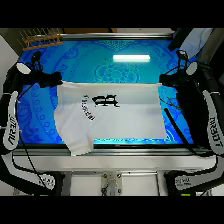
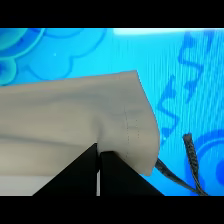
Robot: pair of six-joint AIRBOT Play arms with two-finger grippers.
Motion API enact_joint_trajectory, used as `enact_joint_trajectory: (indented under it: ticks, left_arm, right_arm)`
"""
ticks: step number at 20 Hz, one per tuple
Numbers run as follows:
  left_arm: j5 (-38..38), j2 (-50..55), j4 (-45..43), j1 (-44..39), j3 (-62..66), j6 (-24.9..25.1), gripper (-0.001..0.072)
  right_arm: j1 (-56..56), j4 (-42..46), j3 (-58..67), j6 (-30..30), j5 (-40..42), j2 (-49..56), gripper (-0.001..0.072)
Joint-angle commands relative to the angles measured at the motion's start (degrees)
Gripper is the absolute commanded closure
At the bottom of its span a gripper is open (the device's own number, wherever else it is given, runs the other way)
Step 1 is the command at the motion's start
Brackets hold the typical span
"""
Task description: Fold the clothes and pants, and hang the long-sleeved shirts on hangers.
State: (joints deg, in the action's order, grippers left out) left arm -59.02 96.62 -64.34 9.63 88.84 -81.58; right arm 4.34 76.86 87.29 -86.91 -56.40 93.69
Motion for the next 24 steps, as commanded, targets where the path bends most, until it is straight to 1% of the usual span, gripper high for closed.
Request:
enact_joint_trajectory:
  ticks: [1, 3, 5, 8, 9, 10, 11, 12, 13, 15, 17, 18, 19, 21, 23, 24]
  left_arm:
    - [3.61, -4.63, -0.48, 0.46, -11.85, 2.69, 0.0701]
    - [3.98, -5.25, -0.5, 0.11, -17.2, 3.78, 0.0701]
    - [4.2, -5.25, -0.39, 0.13, -21.03, 3.76, 0.0701]
    - [3.15, -5.25, -0.11, 0.59, -23.28, 3.61, 0.0701]
    - [2.27, -5.53, -0.09, 0.63, -23.23, 3.61, 0.0689]
    - [2.03, -6.38, -0.07, 1.05, -23.23, 3.63, 0.0424]
    - [2.16, -7.96, -0.04, 1.38, -23.23, 3.58, 0.0156]
    - [2.32, -10.27, -0.26, 1.6, -23.23, 3.61, 0.0161]
    - [2.25, -12.59, -0.39, 2.14, -23.26, 3.61, 0.0162]
    - [0.04, -18.01, -0.66, 3.1, -23.28, 2.32, 0.0162]
    - [-3.37, -22.6, -0.59, 3.5, -24.06, 1.18, 0.0162]
    - [-3.41, -25.07, -0.59, 3.06, -25.86, 1.18, 0.0162]
    - [-3.04, -27.34, -0.61, 2.54, -28.35, 1.18, 0.0162]
    - [-2.19, -31.89, -0.5, 0.96, -34.82, 0.02, 0.0162]
    - [-1.18, -35.5, -0.48, -1.33, -40.83, -1.2, 0.0162]
    - [-0.24, -36.94, -0.42, -2.62, -43.28, -1.4, 0.0162]
  right_arm:
    - [-1.29, 1.6, -8.83, -0.13, 0.66, -3.06, 0.0704]
    - [-2.49, 1.55, -13.55, -0.13, 1.53, -3.65, 0.0704]
    - [-3.69, 1.42, -16.87, -0.11, 1.77, -3.67, 0.0702]
    - [-4.57, 0.68, -18.71, -0.11, 1.49, -3.67, 0.07]
    - [-4.52, -0.79, -18.71, -0.13, 1.07, -3.82, 0.0691]
    - [-4.48, -2.29, -18.67, -0.09, 0.5, -4.42, 0.0649]
    - [-4.42, -3.32, -18.62, -0.07, -0.07, -5.55, 0.0413]
    - [-4.42, -3.19, -18.62, 0.0, -0.9, -7.54, 0.021]
    - [-4.42, -1.88, -18.64, 0.35, -2.1, -9.88, 0.0196]
    - [-3.98, 3.21, -19.98, 0.28, -5.9, -15.54, 0.0196]
    - [-1.53, 4.2, -25.79, -0.63, -8.83, -22.27, 0.0196]
    - [0.11, 4.02, -29.77, -2.47, -9.86, -25.4, 0.0196]
    - [1.84, 3.96, -34.45, -5.57, -10.23, -28.48, 0.0196]
    - [5.62, 3.74, -45.27, -15.76, -10.08, -34.56, 0.0195]
    - [8.83, 1.11, -53.94, -20.72, -9.07, -38.45, 0.0195]
    - [10.38, -1.66, -57.68, -21.57, -7.43, -39.71, 0.0195]
